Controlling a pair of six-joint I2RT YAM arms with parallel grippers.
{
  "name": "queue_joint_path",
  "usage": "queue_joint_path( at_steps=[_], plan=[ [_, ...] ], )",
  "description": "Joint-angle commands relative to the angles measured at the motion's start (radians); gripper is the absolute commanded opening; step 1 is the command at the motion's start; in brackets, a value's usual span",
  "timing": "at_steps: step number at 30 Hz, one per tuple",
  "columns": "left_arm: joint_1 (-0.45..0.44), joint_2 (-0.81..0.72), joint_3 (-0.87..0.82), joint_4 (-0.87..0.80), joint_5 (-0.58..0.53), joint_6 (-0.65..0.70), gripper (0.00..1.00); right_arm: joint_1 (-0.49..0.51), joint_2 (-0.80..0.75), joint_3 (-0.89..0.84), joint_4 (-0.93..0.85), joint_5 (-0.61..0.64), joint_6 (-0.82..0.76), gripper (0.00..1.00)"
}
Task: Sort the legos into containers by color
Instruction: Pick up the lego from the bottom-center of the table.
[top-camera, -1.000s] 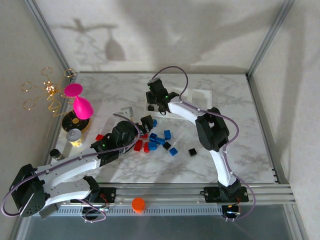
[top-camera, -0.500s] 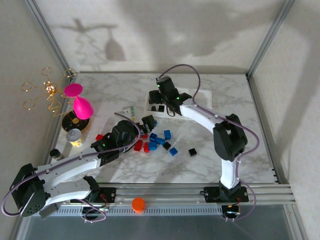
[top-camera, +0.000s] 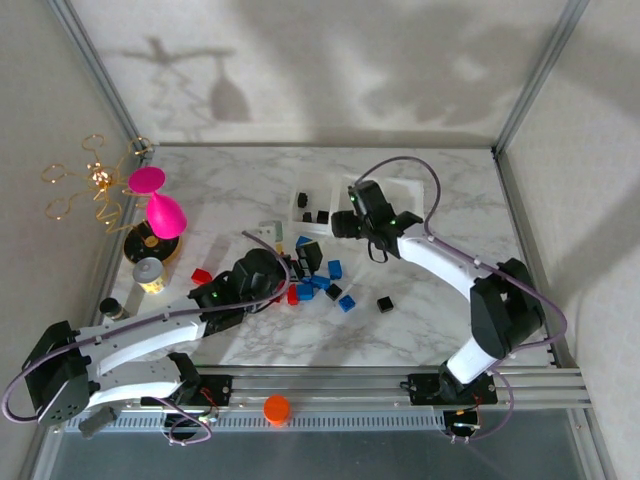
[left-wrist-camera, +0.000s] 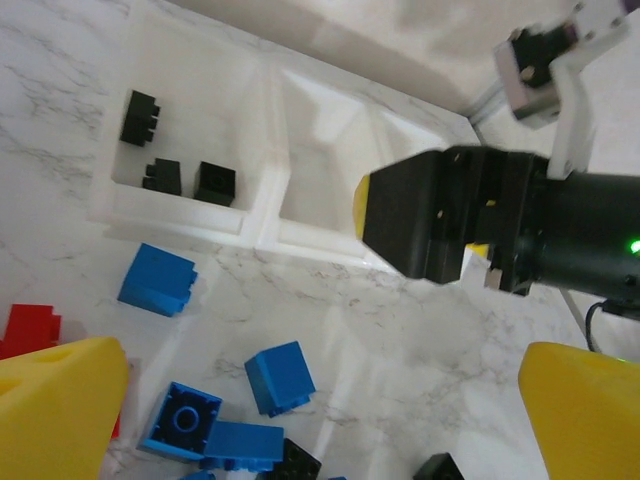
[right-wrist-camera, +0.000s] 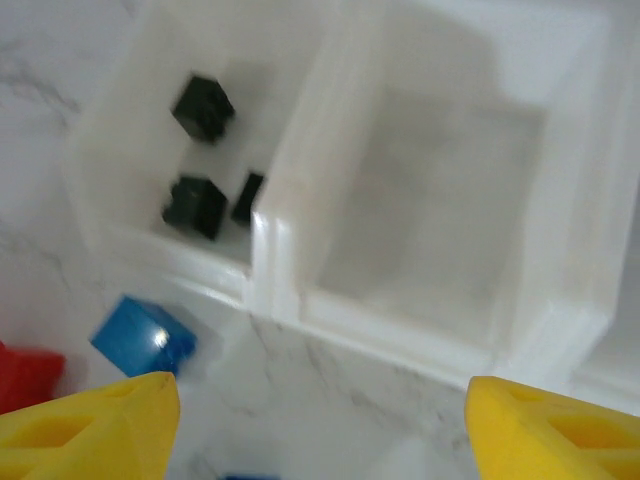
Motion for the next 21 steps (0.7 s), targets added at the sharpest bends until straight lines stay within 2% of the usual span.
queue_joint_path(
  at_steps=[1,6,12,21],
  plan=[
    [-0.032,-0.002,-0.011,-0.012,0.001,-0.019,0.99,-0.002,-0.058,-0.071,-0.088,-0.006,0.054,0.76],
    [-0.082,-0.025,-0.038,-0.019,-0.016,-0.035,1.0,-0.002,-0.151,-0.223,-0.117,-0.046,0.095,0.76],
    [-0.151,-0.05,-0.066,-0.039,-0.074,-0.06,1.0,0.015,-0.227,-0.355,-0.199,-0.037,0.17,0.75],
    [-0.204,-0.039,-0.074,-0.043,-0.127,-0.096,1.0,0.054,-0.289,-0.484,-0.213,-0.085,0.266,0.71]
  ],
)
